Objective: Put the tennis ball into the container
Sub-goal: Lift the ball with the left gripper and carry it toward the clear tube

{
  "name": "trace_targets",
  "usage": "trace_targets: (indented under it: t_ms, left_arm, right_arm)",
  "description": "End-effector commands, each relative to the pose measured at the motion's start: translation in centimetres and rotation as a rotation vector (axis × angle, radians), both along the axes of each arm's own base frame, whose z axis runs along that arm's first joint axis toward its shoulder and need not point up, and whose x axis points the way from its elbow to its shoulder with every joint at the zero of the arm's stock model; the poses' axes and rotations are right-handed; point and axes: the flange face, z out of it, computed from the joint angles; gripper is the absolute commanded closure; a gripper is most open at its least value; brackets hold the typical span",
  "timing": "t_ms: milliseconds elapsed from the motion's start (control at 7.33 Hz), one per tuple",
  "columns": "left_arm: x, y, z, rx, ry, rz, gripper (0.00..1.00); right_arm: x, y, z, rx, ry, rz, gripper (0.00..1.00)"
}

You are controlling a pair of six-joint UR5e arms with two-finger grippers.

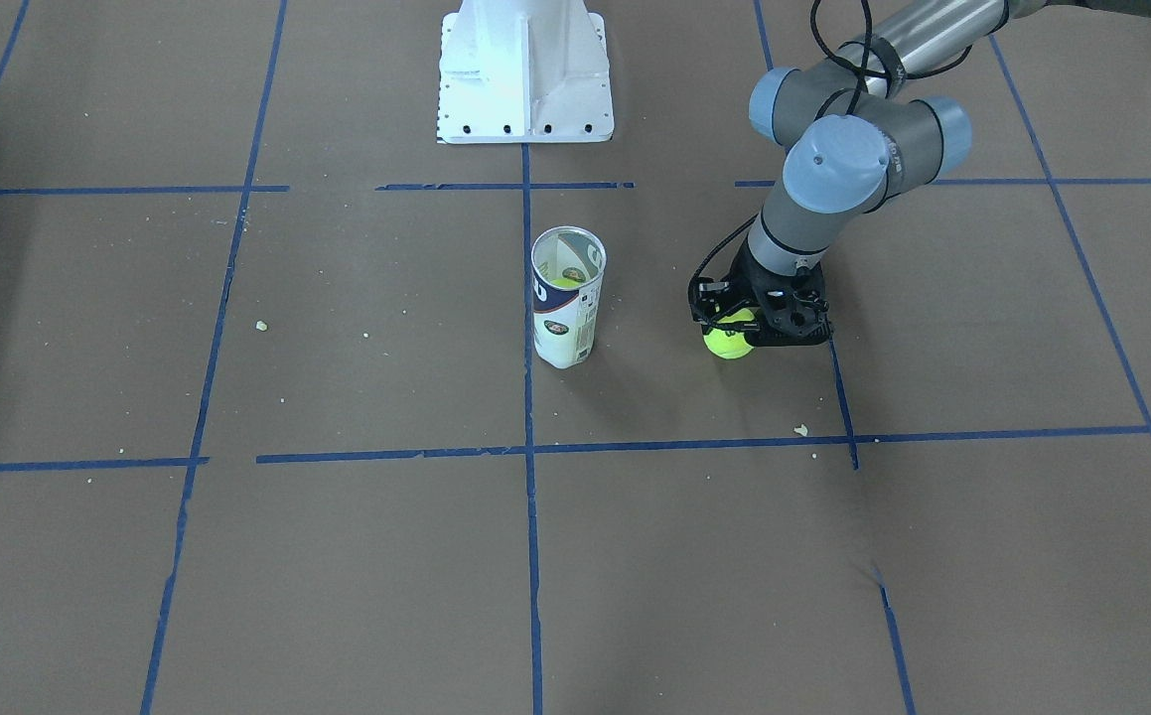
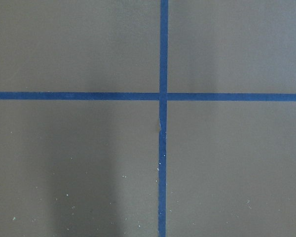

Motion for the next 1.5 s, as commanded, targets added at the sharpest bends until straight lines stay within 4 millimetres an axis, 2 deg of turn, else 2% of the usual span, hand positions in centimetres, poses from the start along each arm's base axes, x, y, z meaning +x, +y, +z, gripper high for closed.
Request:
trace_targets:
  t_ms: [0,136,273,409,545,682,818,955,1091,1227,1364]
  left_arm:
    - [-4.7,0.1,-4.2,-0.001,-0.014,-0.037,1.0]
    - [-6.7,1.5,-7.0,-0.012,-0.028,-0.042,1.0]
    - [-9.3,1.7,-10.1,-0.027,-0.042,-0.069,1.0]
    - [-12.9,0.8,-13.7,-0.036,-0.049,-0.123,1.0]
    - [-14.6,1.7,-17.5,-0.039,-0.064,-0.117,1.0]
    - [-14.6,2.3,-20.6,-0.054,-0.045,-0.095,1.0]
    - [-14.1,2.6,-23.2,-0.07,0.0,-0.069,1.0]
    - [-12.0,2.3,-25.2,-0.102,0.021,-0.051,1.0]
    - [-6.6,2.7,-27.0,-0.139,0.017,-0.019,1.0]
    - [-4.6,2.3,-28.1,-0.154,0.028,-0.023,1.0]
    - [-3.3,1.9,-28.1,-0.152,0.049,-0.025,1.0]
  right_arm:
    - [0.0,0.0,0.0,0.0,0.0,0.0,0.0]
    - [0.0,0.0,0.0,0.0,0.0,0.0,0.0]
    - [0.0,0.0,0.0,0.0,0.0,0.0,0.0]
    - [0.0,0.0,0.0,0.0,0.0,0.0,0.0]
    - [0.0,0.0,0.0,0.0,0.0,0.0,0.0]
    - [0.0,0.0,0.0,0.0,0.0,0.0,0.0]
    - [0.0,0.0,0.0,0.0,0.0,0.0,0.0]
    - [0.0,0.0,0.0,0.0,0.0,0.0,0.0]
    - [0.0,0.0,0.0,0.0,0.0,0.0,0.0]
    - [-0.1,0.0,0.0,0.0,0.0,-0.001,0.0]
    - [0.0,0.0,0.0,0.0,0.0,0.0,0.0]
